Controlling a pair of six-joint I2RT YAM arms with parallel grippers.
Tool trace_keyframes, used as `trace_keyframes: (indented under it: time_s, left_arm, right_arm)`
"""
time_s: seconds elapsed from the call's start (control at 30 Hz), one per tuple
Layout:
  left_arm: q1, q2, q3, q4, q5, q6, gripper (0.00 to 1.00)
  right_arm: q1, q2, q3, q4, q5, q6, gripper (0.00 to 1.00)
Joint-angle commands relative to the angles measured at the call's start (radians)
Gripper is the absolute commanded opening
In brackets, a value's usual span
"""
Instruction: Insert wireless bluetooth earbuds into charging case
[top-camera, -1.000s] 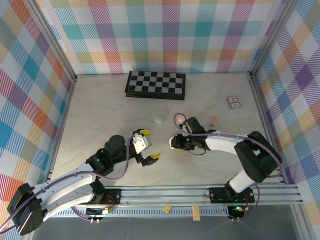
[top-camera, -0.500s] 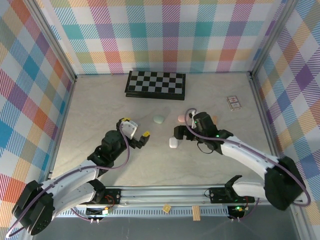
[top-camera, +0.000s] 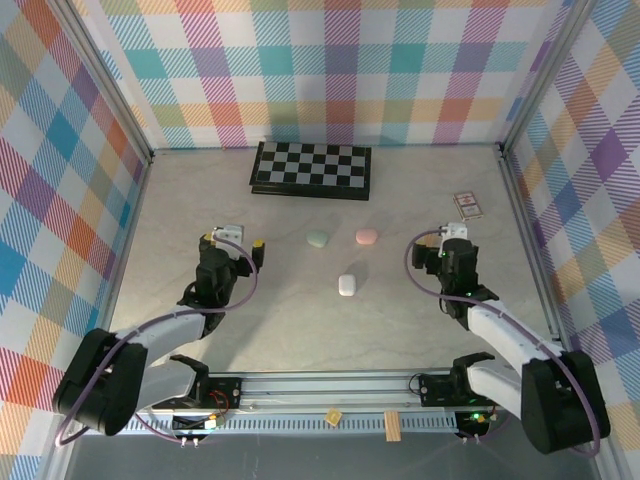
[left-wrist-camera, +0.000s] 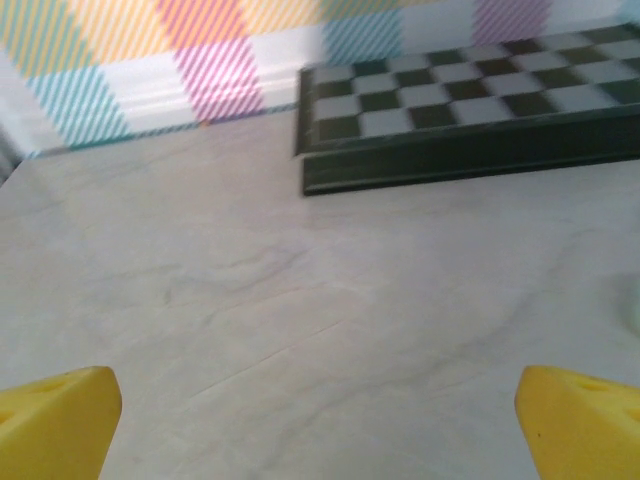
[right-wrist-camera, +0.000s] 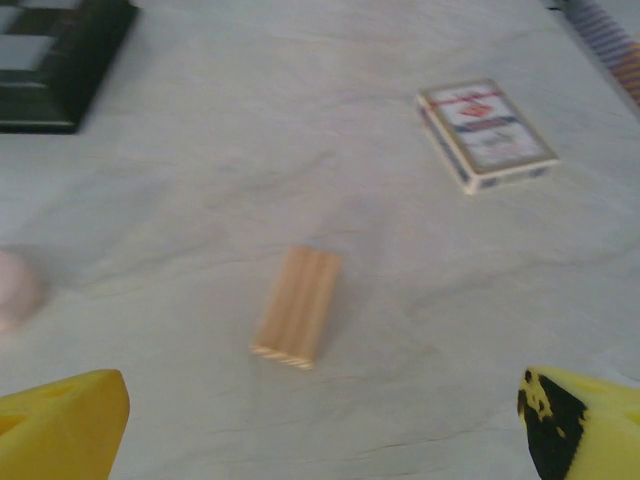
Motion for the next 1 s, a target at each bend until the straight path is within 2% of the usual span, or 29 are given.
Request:
trace_keyframes:
  time_s: [0.0, 0.17, 0.5, 0.6, 0.73, 0.97]
  left_arm:
    - [0.068, 0.093, -0.031, 0.148, 0.015, -0.059, 1.00]
    - [0.094, 0.182, 0.020, 0.171, 0.040, -0.020, 1.00]
    - [0.213, 0.398, 0.023, 0.383, 0.173, -0.078, 1.00]
    - [0.226, 0.394, 0.041, 0.340, 0.200, -0.087, 1.00]
    - [0.247, 0.393, 0.119, 0.181, 0.220, -0.105, 1.00]
    - [0.269, 0.397, 0.130, 0.165, 0.233, -0.128, 1.00]
  right_arm:
    - [-0.080, 0.086, -0.015, 0.260, -0.049, -0.055, 0.99]
    - [-0.129, 0.220, -0.016, 0.420, -0.126, -0.042, 0.99]
    - [-0.151, 0.414, 0.040, 0.541, -0.220, -0.075, 0.99]
    - [-0.167, 0.443, 0.042, 0.555, -0.255, -0.067, 0.99]
    - [-0.182, 0.464, 0.044, 0.568, -0.282, -0.062, 0.99]
    - [-0.184, 0.463, 0.044, 0.563, -0.282, -0.062, 0.99]
